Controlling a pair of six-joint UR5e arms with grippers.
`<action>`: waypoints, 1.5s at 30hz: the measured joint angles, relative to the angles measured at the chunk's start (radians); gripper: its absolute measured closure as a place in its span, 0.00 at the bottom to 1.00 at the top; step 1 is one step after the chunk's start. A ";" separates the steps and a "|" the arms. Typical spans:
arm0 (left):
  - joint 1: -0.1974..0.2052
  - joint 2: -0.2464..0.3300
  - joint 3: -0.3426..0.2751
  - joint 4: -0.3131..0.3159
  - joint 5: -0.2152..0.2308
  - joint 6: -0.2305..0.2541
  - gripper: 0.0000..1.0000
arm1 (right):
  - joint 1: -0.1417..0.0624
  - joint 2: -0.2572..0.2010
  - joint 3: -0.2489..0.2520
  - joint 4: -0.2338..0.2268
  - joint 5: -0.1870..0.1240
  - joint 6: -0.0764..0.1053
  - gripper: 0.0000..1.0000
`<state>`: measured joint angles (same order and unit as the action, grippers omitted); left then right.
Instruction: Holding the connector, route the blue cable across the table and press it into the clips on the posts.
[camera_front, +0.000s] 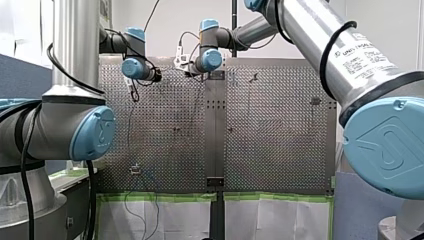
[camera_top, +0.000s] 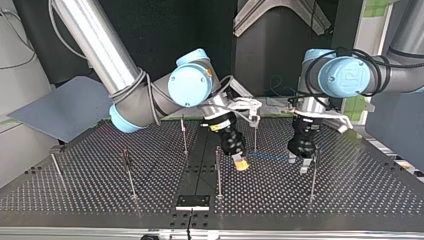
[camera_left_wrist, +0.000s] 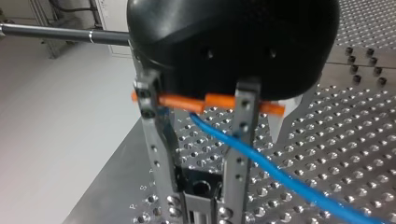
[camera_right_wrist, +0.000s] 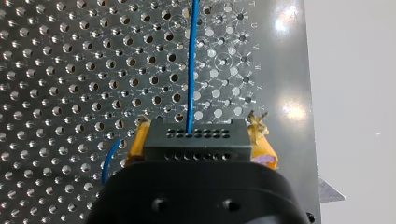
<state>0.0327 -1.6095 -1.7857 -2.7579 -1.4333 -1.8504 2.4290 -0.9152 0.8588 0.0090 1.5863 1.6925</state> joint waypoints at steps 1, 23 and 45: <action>0.000 -0.003 0.002 0.005 0.000 -0.004 0.00 | 0.000 0.000 0.000 0.000 0.000 0.000 1.00; -0.001 -0.009 0.005 0.011 -0.051 -0.029 1.00 | 0.000 0.000 0.000 0.005 0.000 0.003 1.00; -0.016 -0.009 -0.121 0.024 -0.095 0.007 1.00 | 0.013 0.010 0.053 0.009 0.005 0.018 1.00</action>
<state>0.0169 -1.6188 -1.9064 -2.7337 -1.5284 -1.8438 2.4424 -0.9048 0.9122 0.0175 1.5916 1.7107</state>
